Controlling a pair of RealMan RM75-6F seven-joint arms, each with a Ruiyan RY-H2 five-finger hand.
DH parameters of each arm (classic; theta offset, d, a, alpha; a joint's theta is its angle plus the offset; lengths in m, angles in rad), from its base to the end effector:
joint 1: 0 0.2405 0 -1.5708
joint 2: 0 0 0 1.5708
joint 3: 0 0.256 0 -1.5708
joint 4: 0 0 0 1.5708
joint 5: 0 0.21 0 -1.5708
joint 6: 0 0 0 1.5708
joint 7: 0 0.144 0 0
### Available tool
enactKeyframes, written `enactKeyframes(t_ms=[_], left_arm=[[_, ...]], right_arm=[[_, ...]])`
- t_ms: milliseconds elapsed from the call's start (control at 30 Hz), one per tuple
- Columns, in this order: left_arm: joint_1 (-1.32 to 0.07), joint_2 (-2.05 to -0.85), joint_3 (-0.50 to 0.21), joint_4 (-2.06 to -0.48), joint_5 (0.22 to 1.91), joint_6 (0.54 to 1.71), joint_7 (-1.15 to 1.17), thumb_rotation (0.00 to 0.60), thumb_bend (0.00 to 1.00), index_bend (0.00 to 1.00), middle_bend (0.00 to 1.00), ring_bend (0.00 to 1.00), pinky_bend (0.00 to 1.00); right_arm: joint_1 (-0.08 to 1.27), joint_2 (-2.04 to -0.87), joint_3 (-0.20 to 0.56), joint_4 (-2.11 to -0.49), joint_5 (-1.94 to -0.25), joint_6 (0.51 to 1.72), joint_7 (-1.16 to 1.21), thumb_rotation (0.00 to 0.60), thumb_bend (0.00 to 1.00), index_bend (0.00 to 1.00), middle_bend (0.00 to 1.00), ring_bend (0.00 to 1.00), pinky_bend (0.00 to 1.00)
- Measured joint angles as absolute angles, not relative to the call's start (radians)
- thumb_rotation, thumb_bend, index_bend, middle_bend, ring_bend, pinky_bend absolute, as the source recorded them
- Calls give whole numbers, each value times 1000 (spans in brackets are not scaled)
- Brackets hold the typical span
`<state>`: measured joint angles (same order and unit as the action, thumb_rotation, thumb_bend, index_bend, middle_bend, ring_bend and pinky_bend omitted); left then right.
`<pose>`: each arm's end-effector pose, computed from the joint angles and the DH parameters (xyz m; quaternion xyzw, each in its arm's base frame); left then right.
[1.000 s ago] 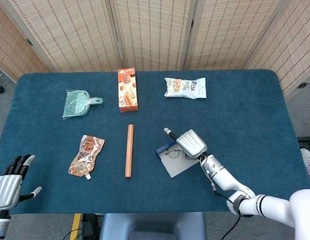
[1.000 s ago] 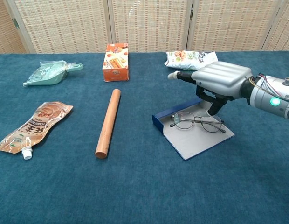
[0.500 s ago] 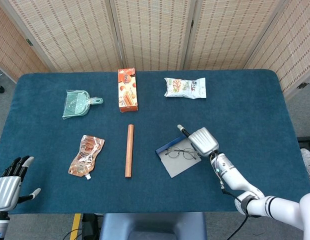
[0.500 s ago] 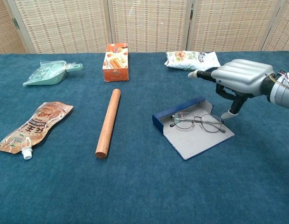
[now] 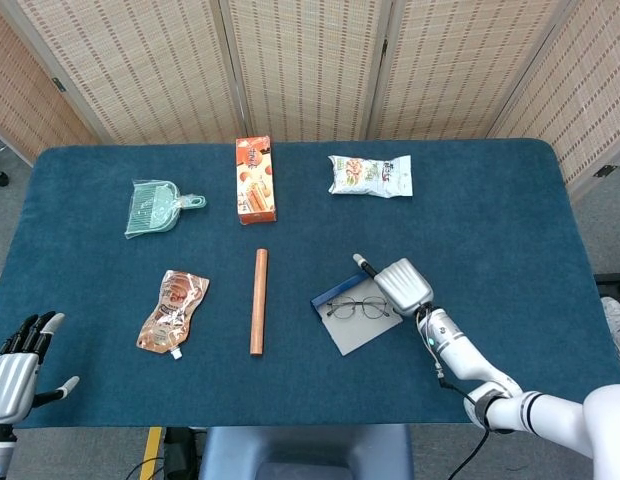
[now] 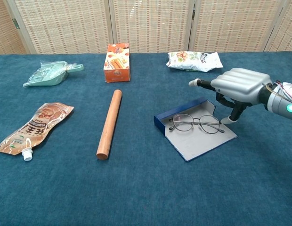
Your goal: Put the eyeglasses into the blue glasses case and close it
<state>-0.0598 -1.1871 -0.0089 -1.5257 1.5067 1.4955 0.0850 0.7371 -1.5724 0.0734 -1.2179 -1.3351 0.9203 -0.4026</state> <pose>-0.3278 0.1651 0.1405 -0.6157 -0.3711 -0.3429 0.6046 -0.1959 -0.3546 -0.0209 0.8228 -0.2152 0.2753 0.4483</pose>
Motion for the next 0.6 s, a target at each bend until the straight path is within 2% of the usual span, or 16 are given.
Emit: enactKeyframes(t_ms=[400, 600], left_arm=[[-53, -1183, -12, -1526, 1505, 1507, 81, 600, 188, 121, 117, 98, 258], [-51, -1179, -13, -1523, 1503, 1506, 78, 600, 189, 121, 117, 97, 258]], right_arm=[[772, -1638, 120, -1159, -1333, 930, -411, 600, 104, 0, 832, 1000, 856], [760, -1608, 115, -1216, -1363, 971, -403, 600, 104, 0, 831, 1000, 856]])
